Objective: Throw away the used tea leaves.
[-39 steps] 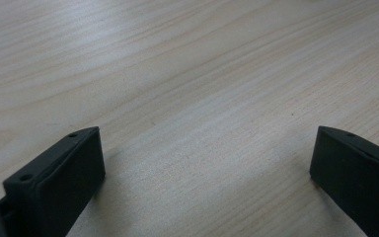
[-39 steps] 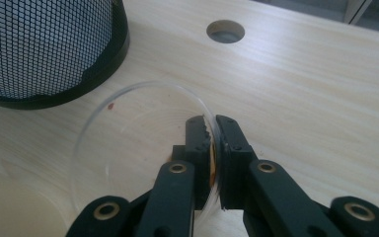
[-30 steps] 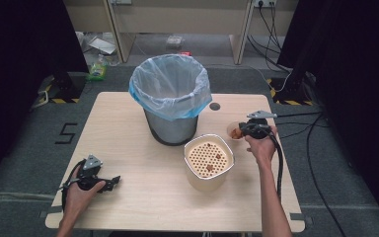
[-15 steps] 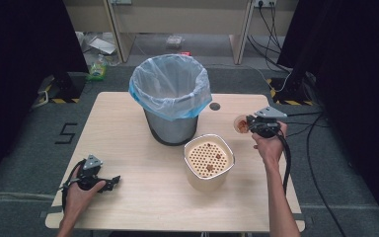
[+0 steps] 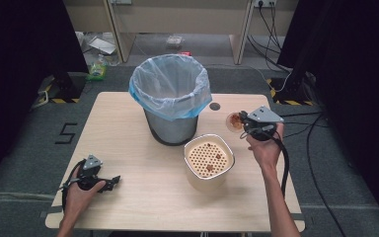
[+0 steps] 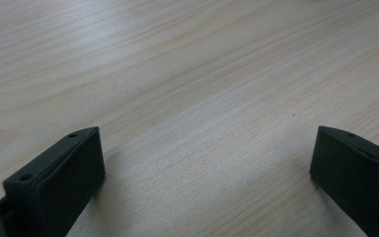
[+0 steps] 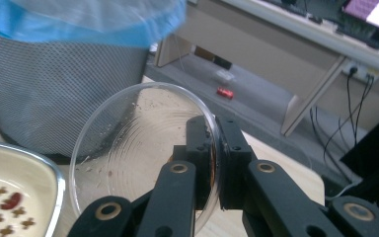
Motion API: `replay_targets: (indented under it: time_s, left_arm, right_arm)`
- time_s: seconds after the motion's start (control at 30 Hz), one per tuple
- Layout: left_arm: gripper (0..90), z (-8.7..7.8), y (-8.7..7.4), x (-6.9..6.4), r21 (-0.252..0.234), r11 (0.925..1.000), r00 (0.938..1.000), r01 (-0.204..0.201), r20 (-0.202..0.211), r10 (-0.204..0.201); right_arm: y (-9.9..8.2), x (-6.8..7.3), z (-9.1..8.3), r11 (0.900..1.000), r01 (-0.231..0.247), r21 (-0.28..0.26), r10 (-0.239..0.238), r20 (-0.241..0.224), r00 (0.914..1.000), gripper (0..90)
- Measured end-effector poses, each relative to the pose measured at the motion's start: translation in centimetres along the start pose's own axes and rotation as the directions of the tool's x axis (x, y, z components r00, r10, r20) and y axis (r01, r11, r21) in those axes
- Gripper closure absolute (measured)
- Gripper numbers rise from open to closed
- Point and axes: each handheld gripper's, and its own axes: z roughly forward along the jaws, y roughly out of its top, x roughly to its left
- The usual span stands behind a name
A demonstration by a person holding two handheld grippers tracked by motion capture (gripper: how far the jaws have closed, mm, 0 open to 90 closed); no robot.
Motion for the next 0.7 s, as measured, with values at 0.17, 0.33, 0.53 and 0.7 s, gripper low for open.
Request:
replay_targets:
  time_s: [0.17, 0.33, 0.53, 0.7]
  left_arm:
    - [0.0, 0.0, 0.0, 0.0, 0.0, 1.0, 1.0, 0.0, 0.0, 0.0]
    - [0.0, 0.0, 0.0, 0.0, 0.001, 1.0, 1.0, 0.0, 0.0, 0.0]
    - [0.0, 0.0, 0.0, 0.0, 0.001, 1.0, 1.0, -0.001, 0.0, 0.001]
    - [0.0, 0.0, 0.0, 0.0, 0.0, 1.0, 1.0, -0.002, 0.0, 0.002]
  right_arm:
    - [0.9, 1.5, -0.5, 0.9961, 0.084, -0.028, -0.083, 0.022, 0.9963, 86.1]
    - [2.2, 3.9, -1.3, 0.9655, 0.251, -0.071, -0.245, 0.076, 0.9664, 86.0]
    - [2.1, 6.6, -1.5, 0.8909, 0.449, -0.066, -0.437, 0.145, 0.8877, 86.1]
    - [1.4, 8.5, -2.1, 0.8088, 0.584, -0.072, -0.557, 0.222, 0.8, 86.5]
